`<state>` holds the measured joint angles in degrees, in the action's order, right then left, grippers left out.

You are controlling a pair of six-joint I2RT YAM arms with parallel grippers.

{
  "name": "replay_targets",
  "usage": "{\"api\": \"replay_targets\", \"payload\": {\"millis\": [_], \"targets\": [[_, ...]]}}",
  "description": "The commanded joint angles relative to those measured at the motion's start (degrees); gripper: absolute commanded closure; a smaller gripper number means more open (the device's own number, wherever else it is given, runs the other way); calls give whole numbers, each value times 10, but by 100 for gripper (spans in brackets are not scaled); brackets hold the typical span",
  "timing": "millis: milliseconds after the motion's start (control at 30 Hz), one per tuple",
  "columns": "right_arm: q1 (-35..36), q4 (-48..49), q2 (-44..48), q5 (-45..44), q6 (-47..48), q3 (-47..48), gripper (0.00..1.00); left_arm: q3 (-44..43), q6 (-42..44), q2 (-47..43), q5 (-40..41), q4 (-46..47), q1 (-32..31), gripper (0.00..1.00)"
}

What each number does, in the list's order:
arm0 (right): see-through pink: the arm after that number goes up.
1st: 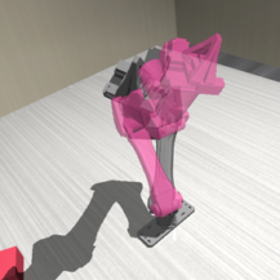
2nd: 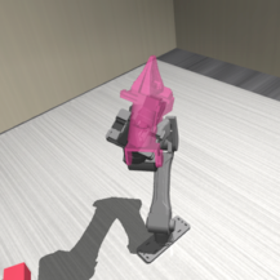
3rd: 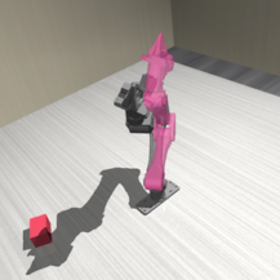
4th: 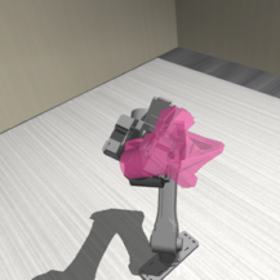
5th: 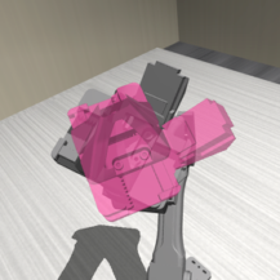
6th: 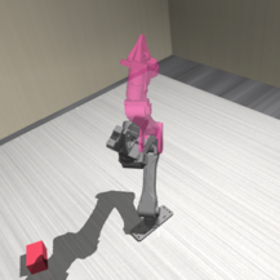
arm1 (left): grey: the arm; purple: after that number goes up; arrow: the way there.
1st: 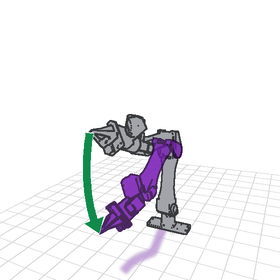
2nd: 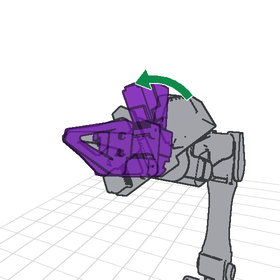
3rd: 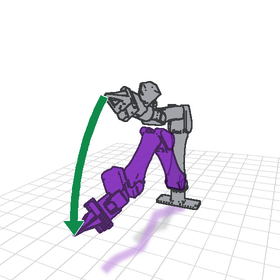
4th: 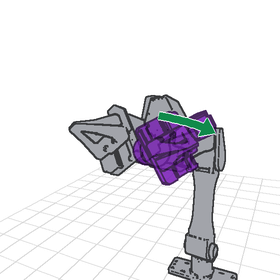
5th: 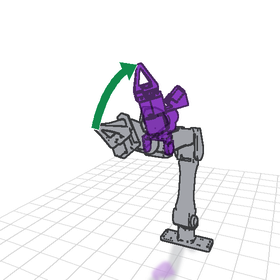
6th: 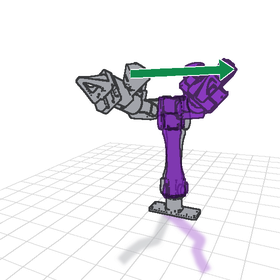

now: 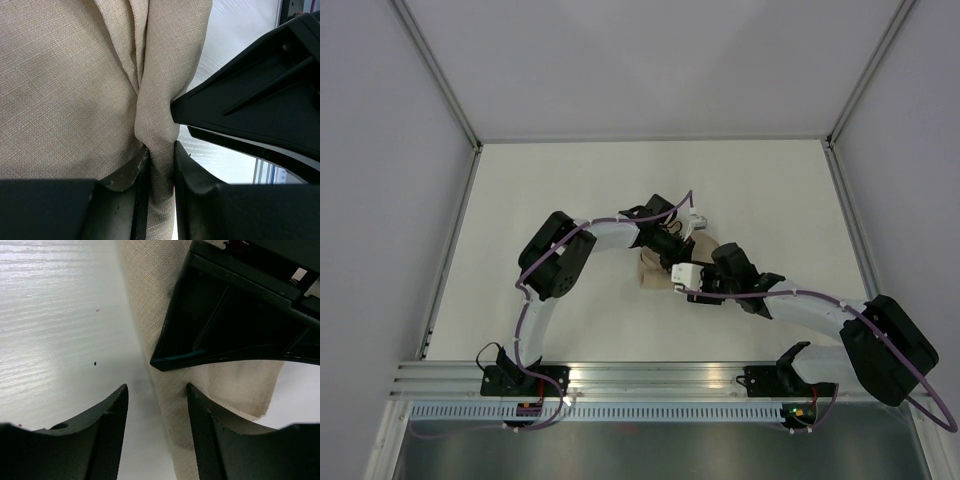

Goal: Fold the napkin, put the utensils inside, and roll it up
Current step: Roll the napkin with the utensil

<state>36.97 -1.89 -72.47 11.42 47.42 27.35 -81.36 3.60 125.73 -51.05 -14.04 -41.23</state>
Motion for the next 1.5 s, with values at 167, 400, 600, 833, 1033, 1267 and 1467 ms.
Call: {"api": "replay_targets", "payload": {"millis": [167, 400, 600, 833, 1033, 1267, 1467], "targets": [[3, 53, -29, -22, 21, -2, 45, 22, 2, 54, 39, -90, -12, 94], [5, 28, 32, -30, 31, 23, 44, 21, 10, 63, 39, -102, -13, 94], [10, -36, 32, 2, 22, 44, 43, 20, 8, 65, 44, -103, -12, 94], [10, -62, -10, 18, 24, 46, 43, 16, 8, 67, 46, -108, -13, 94], [12, -53, -40, 13, 22, 44, 43, 12, 8, 70, 47, -113, -12, 92], [9, -44, -71, 19, 14, 48, 55, 14, 7, 58, 46, -108, -12, 79], [-18, -72, -87, 67, 9, 68, 78, 24, -16, 41, 36, -82, 2, 68]]}}
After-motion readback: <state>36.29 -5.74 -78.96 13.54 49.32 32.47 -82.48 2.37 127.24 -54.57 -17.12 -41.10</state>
